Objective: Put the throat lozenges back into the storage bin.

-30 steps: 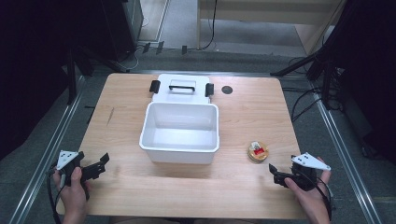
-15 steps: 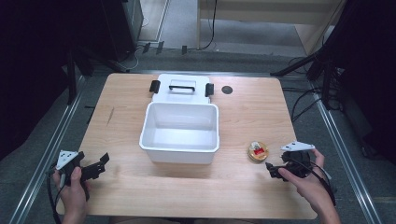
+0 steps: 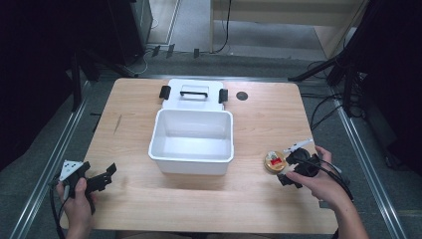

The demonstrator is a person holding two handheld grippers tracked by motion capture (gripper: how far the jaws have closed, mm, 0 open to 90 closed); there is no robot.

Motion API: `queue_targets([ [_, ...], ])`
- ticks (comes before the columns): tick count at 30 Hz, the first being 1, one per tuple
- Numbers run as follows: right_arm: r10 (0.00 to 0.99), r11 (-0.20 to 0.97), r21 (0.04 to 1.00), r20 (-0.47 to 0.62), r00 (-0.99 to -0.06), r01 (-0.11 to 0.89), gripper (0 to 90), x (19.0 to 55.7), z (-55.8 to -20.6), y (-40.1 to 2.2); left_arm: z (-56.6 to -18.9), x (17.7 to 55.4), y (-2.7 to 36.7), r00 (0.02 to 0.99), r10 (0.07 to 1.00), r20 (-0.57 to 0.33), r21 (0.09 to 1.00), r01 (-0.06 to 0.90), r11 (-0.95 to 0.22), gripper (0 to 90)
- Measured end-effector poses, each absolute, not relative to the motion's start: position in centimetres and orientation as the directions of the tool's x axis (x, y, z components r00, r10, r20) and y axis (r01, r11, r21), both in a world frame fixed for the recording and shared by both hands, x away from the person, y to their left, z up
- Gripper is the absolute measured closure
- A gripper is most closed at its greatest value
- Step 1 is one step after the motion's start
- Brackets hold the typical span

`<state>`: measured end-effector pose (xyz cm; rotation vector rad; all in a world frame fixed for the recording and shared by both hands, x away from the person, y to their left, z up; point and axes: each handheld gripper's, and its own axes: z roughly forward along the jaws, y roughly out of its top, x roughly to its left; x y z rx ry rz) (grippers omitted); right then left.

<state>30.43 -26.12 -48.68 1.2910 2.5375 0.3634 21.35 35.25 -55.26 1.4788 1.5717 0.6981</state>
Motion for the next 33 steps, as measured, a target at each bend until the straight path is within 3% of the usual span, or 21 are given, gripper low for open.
queue_targets([
  [13,0.76,0.65,0.151,-0.116,-0.639,0.745,8.9,32.4,-49.2,-23.8,-55.3,21.4,35.3,0.059,0.977,-0.207,0.847,0.511,0.148,0.0],
  [33,0.805,0.591,0.043,-0.093,-0.586,0.805,0.0,35.4,-49.1,-22.0,-55.3,21.4,35.4,0.063,0.975,-0.213,0.848,0.508,0.152,0.0],
])
